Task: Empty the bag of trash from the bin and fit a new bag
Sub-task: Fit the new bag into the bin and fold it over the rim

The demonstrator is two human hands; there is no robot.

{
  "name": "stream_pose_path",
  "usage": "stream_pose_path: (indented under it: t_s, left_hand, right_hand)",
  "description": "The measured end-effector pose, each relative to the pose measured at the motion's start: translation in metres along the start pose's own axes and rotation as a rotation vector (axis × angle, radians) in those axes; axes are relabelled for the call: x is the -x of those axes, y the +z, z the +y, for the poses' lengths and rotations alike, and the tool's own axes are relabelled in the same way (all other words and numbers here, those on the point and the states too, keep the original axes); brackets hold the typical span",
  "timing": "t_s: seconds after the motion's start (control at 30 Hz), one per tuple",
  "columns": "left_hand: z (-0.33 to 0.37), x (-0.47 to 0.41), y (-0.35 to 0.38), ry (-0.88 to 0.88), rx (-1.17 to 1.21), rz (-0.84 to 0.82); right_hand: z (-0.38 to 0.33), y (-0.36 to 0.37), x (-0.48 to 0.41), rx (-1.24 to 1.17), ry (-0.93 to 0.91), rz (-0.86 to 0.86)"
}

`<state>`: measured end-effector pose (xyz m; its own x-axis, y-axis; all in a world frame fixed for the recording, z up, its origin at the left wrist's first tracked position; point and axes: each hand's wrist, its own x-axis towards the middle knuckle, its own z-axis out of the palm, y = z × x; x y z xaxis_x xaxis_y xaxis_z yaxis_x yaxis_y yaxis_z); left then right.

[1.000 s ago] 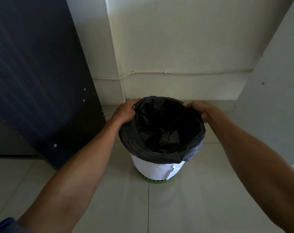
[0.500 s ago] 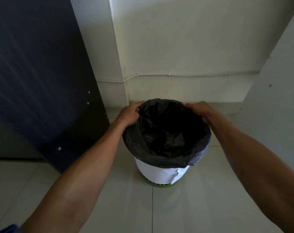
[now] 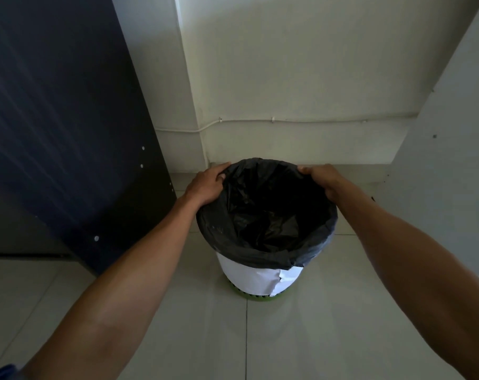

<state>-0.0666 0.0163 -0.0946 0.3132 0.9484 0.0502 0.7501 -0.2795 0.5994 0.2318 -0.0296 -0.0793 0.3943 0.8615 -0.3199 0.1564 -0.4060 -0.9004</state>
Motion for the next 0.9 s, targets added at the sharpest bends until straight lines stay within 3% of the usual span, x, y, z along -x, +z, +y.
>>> stream_pose_path:
  t_s: [0.13,0.2,0.3,0.4,0.5,0.57,0.9]
  left_hand:
    - [0.002,0.015,-0.001,-0.103,0.081,0.033]
    - [0.001,0.019,-0.003,-0.195,0.176,0.036]
    - [0.005,0.028,-0.006,-0.34,0.293,0.092]
    - [0.014,0.031,-0.009,-0.524,0.606,0.18]
    - [0.022,0.037,-0.02,-0.726,0.92,0.096]
    - [0.023,0.04,-0.025,-0.8,0.952,0.025]
    - [0.025,0.05,-0.028,-0.752,1.037,-0.023]
  right_hand:
    - [0.008,-0.005,0.002,0.051,-0.023,0.123]
    - [0.011,-0.009,0.006,0.079,-0.008,0.103]
    - [0.022,-0.012,0.011,-0.106,0.025,0.024]
    - [0.028,-0.018,0.015,-0.254,0.088,-0.02]
    - [0.021,-0.021,0.025,-0.27,0.179,-0.088]
    - [0.016,-0.025,0.028,-0.267,0.208,-0.124]
    - [0.007,-0.039,0.041,-0.295,0.323,-0.154]
